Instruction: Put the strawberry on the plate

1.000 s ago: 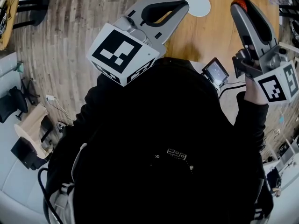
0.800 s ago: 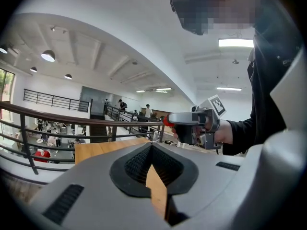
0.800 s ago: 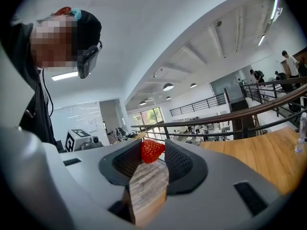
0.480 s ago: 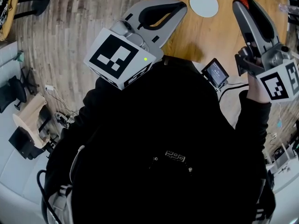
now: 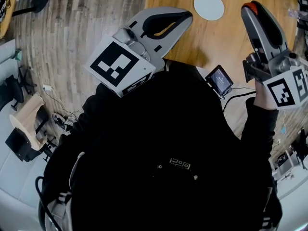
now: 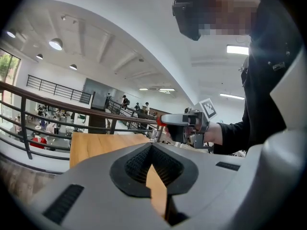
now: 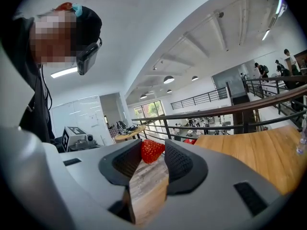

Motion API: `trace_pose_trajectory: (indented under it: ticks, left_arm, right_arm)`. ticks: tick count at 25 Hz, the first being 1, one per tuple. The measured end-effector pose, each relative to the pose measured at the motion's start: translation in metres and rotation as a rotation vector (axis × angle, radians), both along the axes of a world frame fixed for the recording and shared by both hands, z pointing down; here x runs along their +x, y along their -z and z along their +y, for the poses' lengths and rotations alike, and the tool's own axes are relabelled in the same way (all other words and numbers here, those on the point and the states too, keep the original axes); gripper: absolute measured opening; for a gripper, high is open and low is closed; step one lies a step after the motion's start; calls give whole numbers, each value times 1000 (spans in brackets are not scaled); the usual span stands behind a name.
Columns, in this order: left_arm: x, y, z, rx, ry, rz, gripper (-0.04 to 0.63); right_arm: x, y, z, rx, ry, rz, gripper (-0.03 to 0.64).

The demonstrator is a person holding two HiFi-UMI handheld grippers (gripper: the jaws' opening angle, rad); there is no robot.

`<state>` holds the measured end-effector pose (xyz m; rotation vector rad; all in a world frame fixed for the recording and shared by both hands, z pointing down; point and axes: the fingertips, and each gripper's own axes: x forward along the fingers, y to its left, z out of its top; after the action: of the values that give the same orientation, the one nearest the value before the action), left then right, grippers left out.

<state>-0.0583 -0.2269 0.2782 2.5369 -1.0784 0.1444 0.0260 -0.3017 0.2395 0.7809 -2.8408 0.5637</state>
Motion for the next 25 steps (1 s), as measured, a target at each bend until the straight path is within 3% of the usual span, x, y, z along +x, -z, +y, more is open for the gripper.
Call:
trace_pose_trajectory:
  ticks: [7, 13, 25]
  left_arm:
    - [-2, -2, 6, -15, 24, 21, -3]
    - [-7, -5, 1, -19, 40, 18, -3]
    - [-17, -1, 12, -5, 62, 18, -3]
  right_arm:
    - [11, -9, -3, -32, -7, 20, 158]
    - [6, -39, -24, -17, 30, 95, 158]
    - [9, -99, -66, -120, 30, 146, 158]
